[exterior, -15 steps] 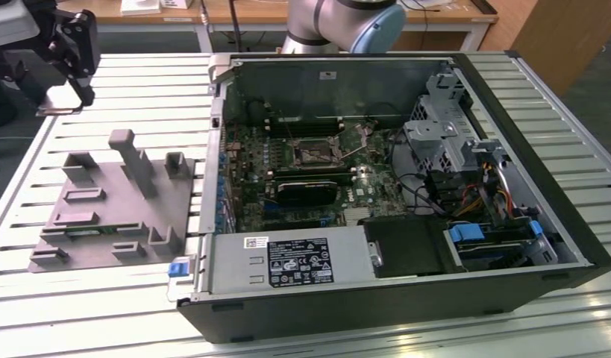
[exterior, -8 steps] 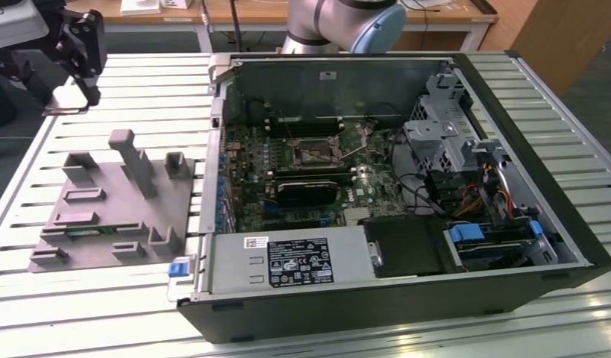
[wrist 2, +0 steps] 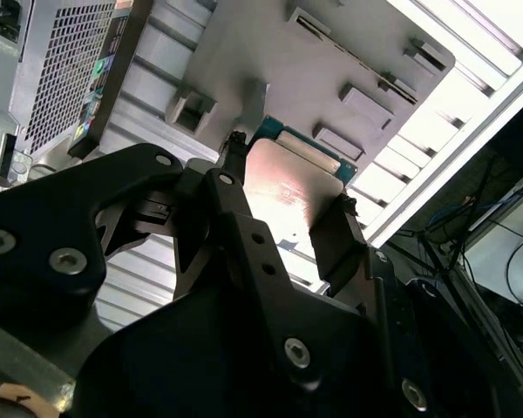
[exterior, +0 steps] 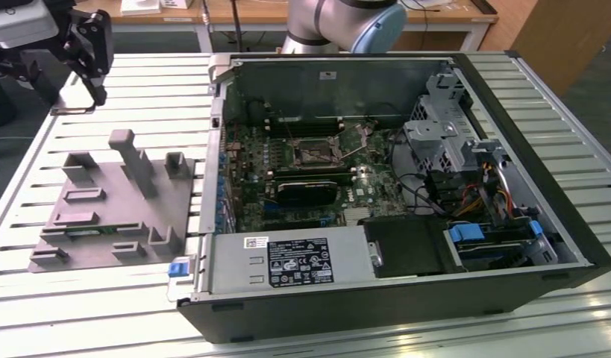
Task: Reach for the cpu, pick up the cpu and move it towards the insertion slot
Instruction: 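Pick up the cpu and move it towards the insertion slot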
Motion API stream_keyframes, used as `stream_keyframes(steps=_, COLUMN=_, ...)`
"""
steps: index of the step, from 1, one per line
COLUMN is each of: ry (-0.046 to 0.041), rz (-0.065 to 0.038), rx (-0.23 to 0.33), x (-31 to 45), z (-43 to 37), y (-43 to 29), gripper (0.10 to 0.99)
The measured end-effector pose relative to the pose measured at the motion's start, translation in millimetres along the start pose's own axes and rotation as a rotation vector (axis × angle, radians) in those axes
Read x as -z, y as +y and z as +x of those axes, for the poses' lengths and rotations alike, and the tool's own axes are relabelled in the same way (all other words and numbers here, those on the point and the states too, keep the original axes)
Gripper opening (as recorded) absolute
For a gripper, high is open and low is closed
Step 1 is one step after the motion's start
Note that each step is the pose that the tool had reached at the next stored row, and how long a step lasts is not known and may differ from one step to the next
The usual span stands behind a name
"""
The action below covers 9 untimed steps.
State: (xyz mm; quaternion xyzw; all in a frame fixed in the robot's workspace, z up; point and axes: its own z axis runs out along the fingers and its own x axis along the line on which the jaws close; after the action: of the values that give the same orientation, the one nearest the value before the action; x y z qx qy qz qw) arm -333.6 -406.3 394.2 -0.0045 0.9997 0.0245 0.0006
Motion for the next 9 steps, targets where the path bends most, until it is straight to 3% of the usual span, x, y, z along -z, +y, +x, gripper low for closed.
stream_keyframes(steps=9, ry=0.0, rz=0.0, rx=0.0, x=0.0, z=-7.8, y=-0.1, gripper=0.541)
